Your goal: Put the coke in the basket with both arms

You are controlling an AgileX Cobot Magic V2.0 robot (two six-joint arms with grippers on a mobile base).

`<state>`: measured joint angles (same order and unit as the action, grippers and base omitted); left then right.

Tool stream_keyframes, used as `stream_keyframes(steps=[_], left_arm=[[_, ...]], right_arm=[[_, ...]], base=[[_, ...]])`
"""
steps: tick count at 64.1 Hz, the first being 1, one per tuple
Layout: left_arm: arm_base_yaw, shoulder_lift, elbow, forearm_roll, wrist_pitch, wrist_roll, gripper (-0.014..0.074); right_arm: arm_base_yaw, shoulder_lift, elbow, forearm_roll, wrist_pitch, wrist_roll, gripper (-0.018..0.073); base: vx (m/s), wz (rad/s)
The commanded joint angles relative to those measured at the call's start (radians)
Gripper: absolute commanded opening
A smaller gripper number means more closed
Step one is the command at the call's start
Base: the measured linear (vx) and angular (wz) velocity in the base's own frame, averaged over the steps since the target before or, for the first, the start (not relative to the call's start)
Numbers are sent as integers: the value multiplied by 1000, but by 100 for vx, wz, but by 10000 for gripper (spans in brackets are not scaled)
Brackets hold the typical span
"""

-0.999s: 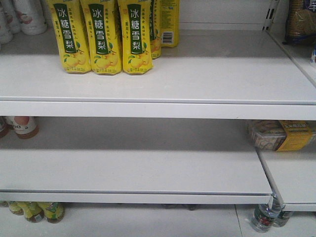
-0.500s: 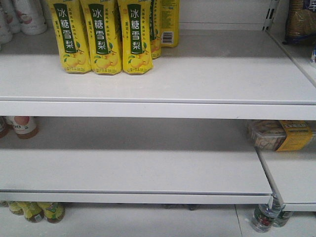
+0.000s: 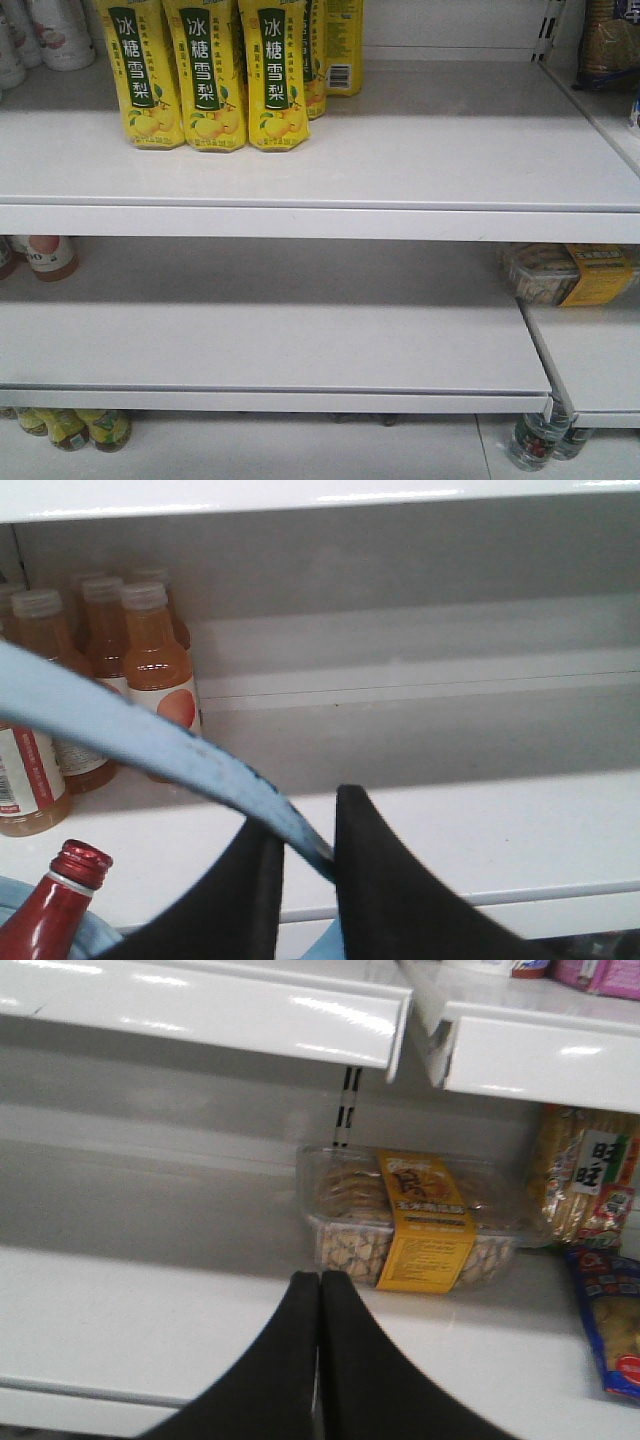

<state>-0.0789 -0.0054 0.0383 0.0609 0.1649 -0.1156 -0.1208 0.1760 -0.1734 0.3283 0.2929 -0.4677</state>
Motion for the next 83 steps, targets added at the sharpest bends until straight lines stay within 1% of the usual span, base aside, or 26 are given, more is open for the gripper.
stream_keyframes(steps=[1, 5, 11, 19, 23, 26, 28, 37, 43, 83], left_arm=[[2, -22, -36, 45, -148, 46, -6], [2, -22, -36, 45, -148, 46, -6], [2, -22, -36, 45, -148, 46, -6], [2, -22, -36, 45, -148, 46, -6], [2, -22, -36, 45, -148, 46, -6], [2, -22, -36, 45, -148, 46, -6], [2, -22, -36, 45, -148, 46, -6], [2, -22, -36, 45, -148, 46, -6], [2, -22, -36, 45, -148, 46, -6], [2, -22, -36, 45, -148, 46, -6]], right_arm=[[-5, -39, 4, -154, -116, 168, -10], [-5, -81, 44, -230, -145, 264, -10], [-5, -150, 97, -284, -165, 356, -10], [-2, -201, 157, -294, -188, 416, -10], [13, -200, 187, -296, -210, 438, -10], [31, -200, 211, -298, -254, 454, -10], [43, -200, 211, -301, -248, 468, -10], [104, -200, 211, -349, -254, 456, -10], [124, -200, 211, -360, -253, 452, -10], [123, -200, 210, -352, -253, 450, -10]], base=[[0, 0], [0, 0], [0, 0], [0, 0], [0, 0], [0, 0], [0, 0], [0, 0], [0, 0], [0, 0]])
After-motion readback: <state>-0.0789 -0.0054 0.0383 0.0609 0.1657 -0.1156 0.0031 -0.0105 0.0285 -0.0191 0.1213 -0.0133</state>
